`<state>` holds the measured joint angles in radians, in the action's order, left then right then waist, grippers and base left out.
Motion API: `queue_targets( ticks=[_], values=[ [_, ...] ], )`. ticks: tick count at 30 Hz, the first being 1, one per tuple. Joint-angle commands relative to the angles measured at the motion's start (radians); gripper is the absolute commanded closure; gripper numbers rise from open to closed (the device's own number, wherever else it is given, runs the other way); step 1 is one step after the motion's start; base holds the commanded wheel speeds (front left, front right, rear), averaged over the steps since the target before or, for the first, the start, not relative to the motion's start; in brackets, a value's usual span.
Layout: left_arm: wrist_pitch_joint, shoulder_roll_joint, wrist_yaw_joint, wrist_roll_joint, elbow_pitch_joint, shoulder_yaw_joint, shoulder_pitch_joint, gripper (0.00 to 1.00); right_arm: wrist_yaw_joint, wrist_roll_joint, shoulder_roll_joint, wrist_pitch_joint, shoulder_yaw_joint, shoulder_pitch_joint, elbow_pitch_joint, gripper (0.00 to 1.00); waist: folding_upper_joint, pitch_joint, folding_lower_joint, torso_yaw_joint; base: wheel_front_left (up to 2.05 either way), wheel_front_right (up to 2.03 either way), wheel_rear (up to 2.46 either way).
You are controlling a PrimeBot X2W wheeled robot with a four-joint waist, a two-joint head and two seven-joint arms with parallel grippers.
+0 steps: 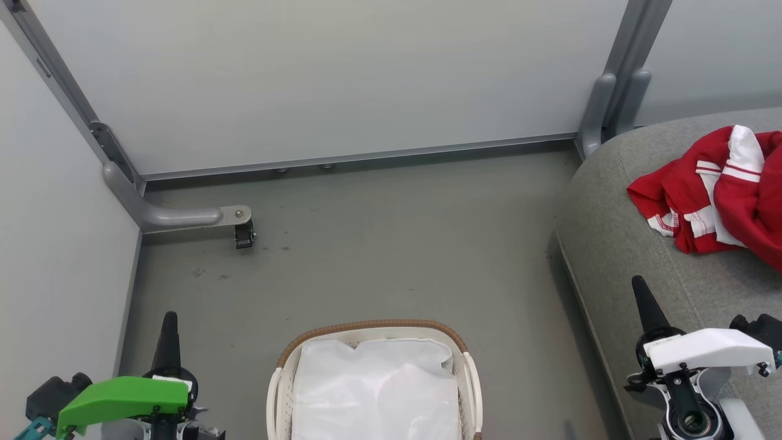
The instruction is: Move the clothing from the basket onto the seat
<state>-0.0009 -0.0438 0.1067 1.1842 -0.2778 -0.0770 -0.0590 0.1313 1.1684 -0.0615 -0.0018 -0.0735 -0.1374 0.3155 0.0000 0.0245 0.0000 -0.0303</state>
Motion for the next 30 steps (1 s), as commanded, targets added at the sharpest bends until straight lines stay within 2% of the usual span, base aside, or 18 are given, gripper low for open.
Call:
queue_targets(
  ticks=[1,30],
  values=[
    [0.005,-0.007,0.007,0.024,0.011,-0.006,-0.03,1.0,0.0,0.025,-0.003,0.006,-0.005,0.003,-0.015,1.0,0.0,-0.001,0.0,0.001,0.0,0.0,0.0],
    [0.074,-0.009,0.019,0.273,0.026,-0.027,-0.047,1.0,-0.001,0.283,0.005,0.075,-0.029,0.022,-0.051,1.0,0.0,-0.012,0.0,0.017,0.0,0.0,0.0]
  ],
)
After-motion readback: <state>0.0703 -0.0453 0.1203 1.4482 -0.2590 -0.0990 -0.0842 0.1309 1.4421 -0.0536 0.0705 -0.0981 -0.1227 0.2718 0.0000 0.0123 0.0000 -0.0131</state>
